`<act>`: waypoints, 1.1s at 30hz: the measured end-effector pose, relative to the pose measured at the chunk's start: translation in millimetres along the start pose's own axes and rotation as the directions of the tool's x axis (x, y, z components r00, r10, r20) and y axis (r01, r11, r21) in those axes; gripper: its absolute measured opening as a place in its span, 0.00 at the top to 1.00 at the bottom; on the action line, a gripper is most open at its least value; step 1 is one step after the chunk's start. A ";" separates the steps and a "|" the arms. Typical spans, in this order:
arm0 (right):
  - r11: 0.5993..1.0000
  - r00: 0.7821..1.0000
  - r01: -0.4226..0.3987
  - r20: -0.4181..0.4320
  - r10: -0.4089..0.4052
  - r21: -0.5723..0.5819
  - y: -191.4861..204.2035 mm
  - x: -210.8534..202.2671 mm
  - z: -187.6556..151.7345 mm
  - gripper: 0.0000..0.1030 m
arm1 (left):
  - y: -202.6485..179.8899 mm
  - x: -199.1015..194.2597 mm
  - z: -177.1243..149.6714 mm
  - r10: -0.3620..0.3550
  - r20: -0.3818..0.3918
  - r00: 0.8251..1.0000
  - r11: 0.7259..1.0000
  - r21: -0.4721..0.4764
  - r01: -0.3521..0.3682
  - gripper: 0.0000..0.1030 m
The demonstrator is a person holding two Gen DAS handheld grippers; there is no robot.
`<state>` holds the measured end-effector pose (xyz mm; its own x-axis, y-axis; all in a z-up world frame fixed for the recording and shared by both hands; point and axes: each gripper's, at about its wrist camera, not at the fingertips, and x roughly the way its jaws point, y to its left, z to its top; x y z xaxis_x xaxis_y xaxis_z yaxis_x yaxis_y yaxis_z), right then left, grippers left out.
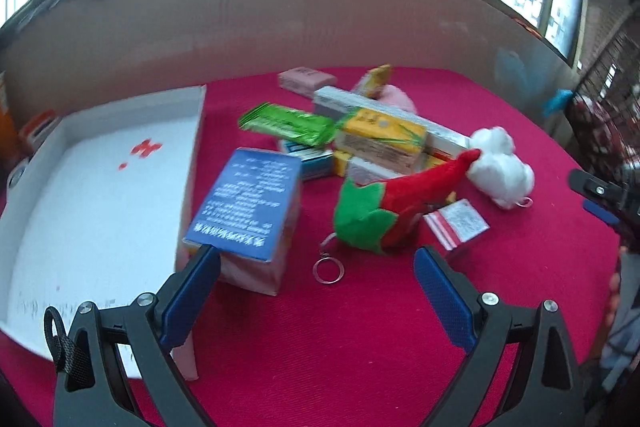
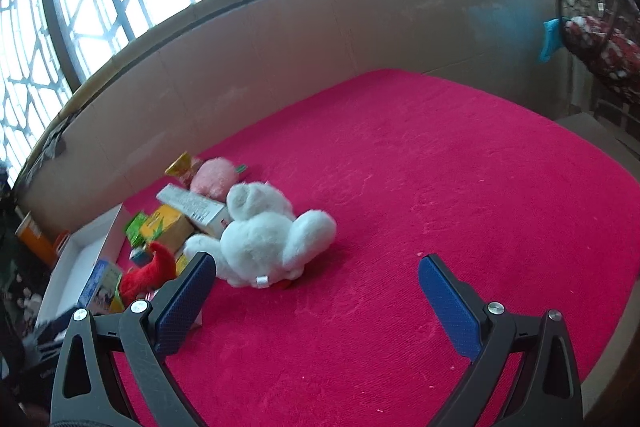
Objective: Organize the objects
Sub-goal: 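Grasp the blue medicine box with the left tool while the right tool grasps the white bunny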
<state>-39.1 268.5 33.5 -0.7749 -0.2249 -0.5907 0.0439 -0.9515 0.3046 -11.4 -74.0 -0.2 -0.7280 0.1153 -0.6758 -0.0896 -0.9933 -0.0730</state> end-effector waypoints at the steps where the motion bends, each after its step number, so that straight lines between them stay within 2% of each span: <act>1: 1.000 1.000 -0.009 -0.010 0.009 -0.003 0.0 1.8 0.3 0.00 | -1.4 -3.5 3.5 -0.008 0.004 1.000 1.000 0.013 0.008 0.06; 5: 1.000 0.999 -0.025 -0.031 0.024 -0.019 2.8 6.3 -1.9 0.00 | 13.5 -21.7 14.6 -0.014 0.031 0.999 1.000 -0.019 0.015 0.06; 7: 0.999 0.999 -0.036 -0.038 0.035 -0.039 6.6 8.9 -1.2 0.00 | 23.1 -25.3 20.9 0.010 0.030 1.000 1.000 -0.028 -0.009 0.06; 11: 0.996 0.996 -0.060 -0.065 0.055 -0.072 13.8 20.8 4.8 0.00 | 34.6 -7.1 32.3 0.085 -0.049 0.995 0.996 0.022 -0.084 0.06; 14: 0.992 0.993 -0.068 -0.099 0.057 -0.106 19.3 36.8 11.1 0.00 | 39.8 9.4 35.5 0.053 -0.107 0.993 0.999 0.010 -0.053 0.06; 17: 0.988 0.990 -0.074 -0.125 0.056 -0.136 27.3 53.2 15.9 0.00 | 34.0 19.1 37.2 0.029 -0.129 0.991 0.999 0.033 -0.025 0.06; 21: 0.976 0.989 -0.086 -0.136 0.059 -0.201 42.4 69.3 18.3 0.00 | 21.5 28.5 39.3 0.061 -0.138 0.989 0.993 0.106 -0.047 0.06; 26: 0.970 0.986 -0.075 -0.164 0.037 -0.231 51.8 95.3 21.0 0.00 | 22.4 33.9 46.2 0.061 -0.150 0.987 0.994 0.096 -0.047 0.06; 27: 0.971 0.985 -0.071 -0.169 0.032 -0.229 52.4 99.3 21.8 0.00 | 23.8 35.8 47.8 0.060 -0.152 0.986 0.995 0.090 -0.047 0.09; 29: 0.971 0.984 -0.061 -0.179 0.019 -0.232 53.0 104.7 22.1 0.00 | 26.9 38.7 50.1 0.059 -0.169 0.984 0.996 0.081 -0.045 0.20; 31: 0.975 0.980 -0.065 -0.199 0.022 -0.212 50.2 109.7 21.9 0.02 | 27.9 41.6 48.0 0.085 -0.197 0.977 0.993 0.101 -0.066 0.48; 33: 0.981 0.971 -0.077 -0.239 0.033 -0.176 42.9 116.1 20.1 0.20 | 26.3 39.2 44.0 0.097 -0.193 0.976 0.989 0.129 -0.073 0.49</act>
<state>-139.9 205.8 -7.0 -0.6001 -0.3002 -0.7415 0.2141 -0.9534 0.2127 -72.2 -95.3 3.7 -0.5885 0.0150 -0.8084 -0.1231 -0.9898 0.0713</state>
